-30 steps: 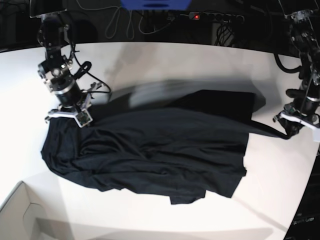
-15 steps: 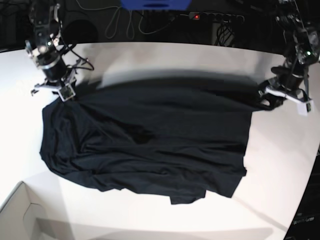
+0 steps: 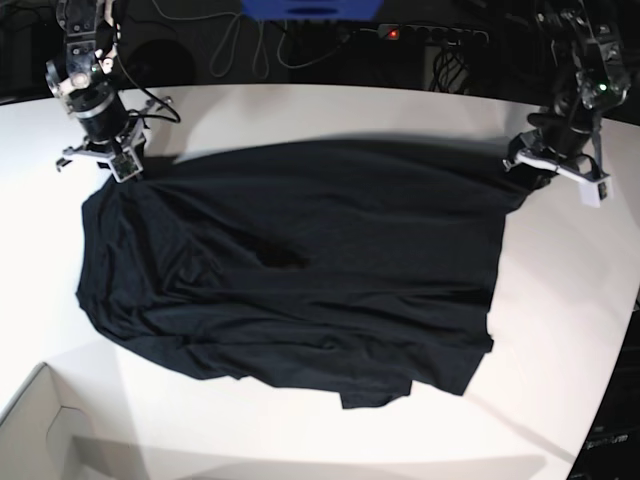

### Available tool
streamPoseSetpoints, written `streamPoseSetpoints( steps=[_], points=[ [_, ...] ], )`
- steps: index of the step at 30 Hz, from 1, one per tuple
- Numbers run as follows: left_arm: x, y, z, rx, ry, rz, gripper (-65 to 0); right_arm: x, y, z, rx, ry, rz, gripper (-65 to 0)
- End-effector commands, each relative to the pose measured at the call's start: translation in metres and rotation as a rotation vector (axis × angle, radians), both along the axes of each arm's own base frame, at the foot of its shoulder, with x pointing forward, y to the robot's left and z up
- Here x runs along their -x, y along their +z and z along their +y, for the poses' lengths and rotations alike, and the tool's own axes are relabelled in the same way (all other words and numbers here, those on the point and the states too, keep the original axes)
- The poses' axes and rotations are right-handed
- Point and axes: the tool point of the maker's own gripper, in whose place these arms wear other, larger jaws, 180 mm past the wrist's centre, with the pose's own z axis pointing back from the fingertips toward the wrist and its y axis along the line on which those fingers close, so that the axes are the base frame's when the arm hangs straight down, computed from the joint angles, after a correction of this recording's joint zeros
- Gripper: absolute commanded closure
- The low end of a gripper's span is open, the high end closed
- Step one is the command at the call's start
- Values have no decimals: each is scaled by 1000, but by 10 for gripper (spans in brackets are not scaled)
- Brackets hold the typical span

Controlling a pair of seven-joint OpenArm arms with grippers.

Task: Layout the t-shirt on the table in an organized manner, then fold the t-shirt properly
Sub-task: 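Pull the held edge with both grippers away from the hem to straighten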

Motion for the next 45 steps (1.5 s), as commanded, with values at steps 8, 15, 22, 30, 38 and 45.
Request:
streamPoseSetpoints(
  steps=[8, 15, 22, 30, 38, 45],
  points=[
    [19, 7, -22, 156, -23, -18, -1, -6, 13, -9, 9, -12, -47, 0],
    [26, 4, -24, 169, -22, -3, -1, -6, 16, -25, 26, -52, -54, 0],
    [27, 1, -22, 168, -18, 5, -3, 1, 10, -53, 42, -128, -36, 0],
    [27, 1, -30, 185, -35, 8, -15, 5, 8, -54, 41, -133, -27, 0],
    [28, -5, -44, 181, -102, 40, -226, 6, 5, -47, 19, -144, -28, 0],
    [46, -12, -43, 179, -96, 82, -333, 8, 6, -54, 29, -162, -26, 0]
  ],
)
